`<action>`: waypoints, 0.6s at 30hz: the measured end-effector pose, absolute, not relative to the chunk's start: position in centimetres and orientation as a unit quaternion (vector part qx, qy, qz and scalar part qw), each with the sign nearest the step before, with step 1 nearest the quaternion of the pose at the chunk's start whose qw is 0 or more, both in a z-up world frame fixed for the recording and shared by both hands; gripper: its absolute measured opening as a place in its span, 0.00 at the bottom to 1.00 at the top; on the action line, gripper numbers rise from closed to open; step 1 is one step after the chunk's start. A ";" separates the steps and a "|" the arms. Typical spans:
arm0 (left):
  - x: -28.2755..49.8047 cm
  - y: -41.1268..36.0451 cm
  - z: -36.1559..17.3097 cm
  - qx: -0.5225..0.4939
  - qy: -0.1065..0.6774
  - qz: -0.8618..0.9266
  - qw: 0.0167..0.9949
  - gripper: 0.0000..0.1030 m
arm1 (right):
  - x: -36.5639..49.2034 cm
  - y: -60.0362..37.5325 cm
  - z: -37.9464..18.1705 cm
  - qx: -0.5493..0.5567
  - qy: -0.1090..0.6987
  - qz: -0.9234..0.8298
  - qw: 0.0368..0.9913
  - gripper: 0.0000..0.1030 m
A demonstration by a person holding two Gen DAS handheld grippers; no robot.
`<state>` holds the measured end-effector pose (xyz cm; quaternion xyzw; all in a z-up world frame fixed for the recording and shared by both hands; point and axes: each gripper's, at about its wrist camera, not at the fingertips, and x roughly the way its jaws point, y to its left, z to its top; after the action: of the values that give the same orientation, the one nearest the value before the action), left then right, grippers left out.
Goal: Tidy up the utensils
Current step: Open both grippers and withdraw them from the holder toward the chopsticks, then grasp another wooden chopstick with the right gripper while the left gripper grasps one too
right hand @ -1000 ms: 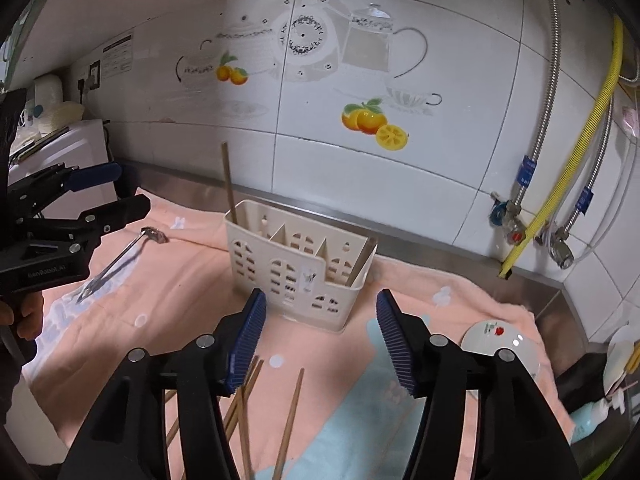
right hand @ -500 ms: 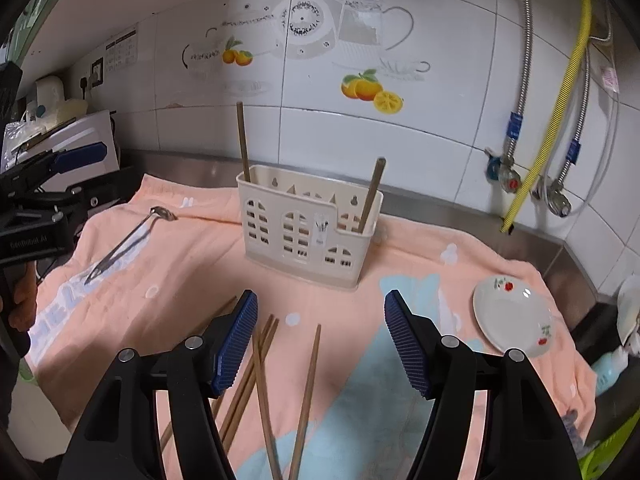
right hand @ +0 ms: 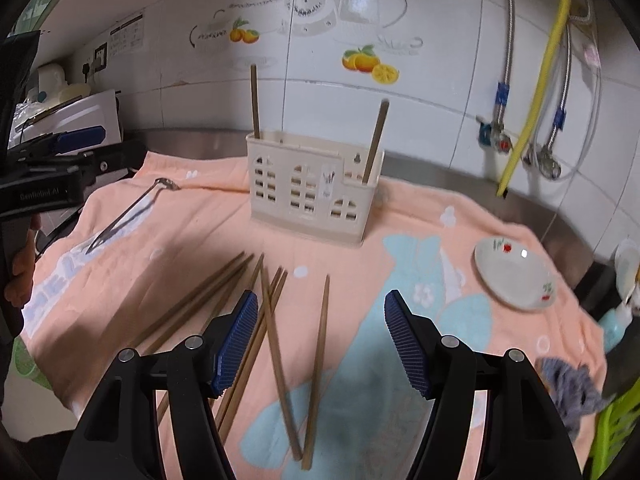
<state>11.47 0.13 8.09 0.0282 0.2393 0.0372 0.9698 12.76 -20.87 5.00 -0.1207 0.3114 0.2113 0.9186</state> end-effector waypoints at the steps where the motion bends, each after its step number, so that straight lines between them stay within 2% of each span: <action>1: 11.3 0.3 7.9 0.026 0.241 0.038 0.970 0.93 | 12.6 -21.1 4.6 -0.117 0.315 0.210 0.918 0.62; 6: 10.3 0.8 6.5 0.014 0.252 0.039 0.967 0.93 | 11.7 -22.0 2.3 -0.110 0.338 0.201 0.913 0.60; 18: 8.5 1.0 2.5 0.008 0.295 0.031 0.955 0.93 | 10.5 -23.8 -2.7 -0.090 0.392 0.185 0.897 0.40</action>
<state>8.48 1.00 2.50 0.0075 0.2946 0.0311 0.9551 10.52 -23.82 -2.74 -0.0897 0.3921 0.1848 0.8967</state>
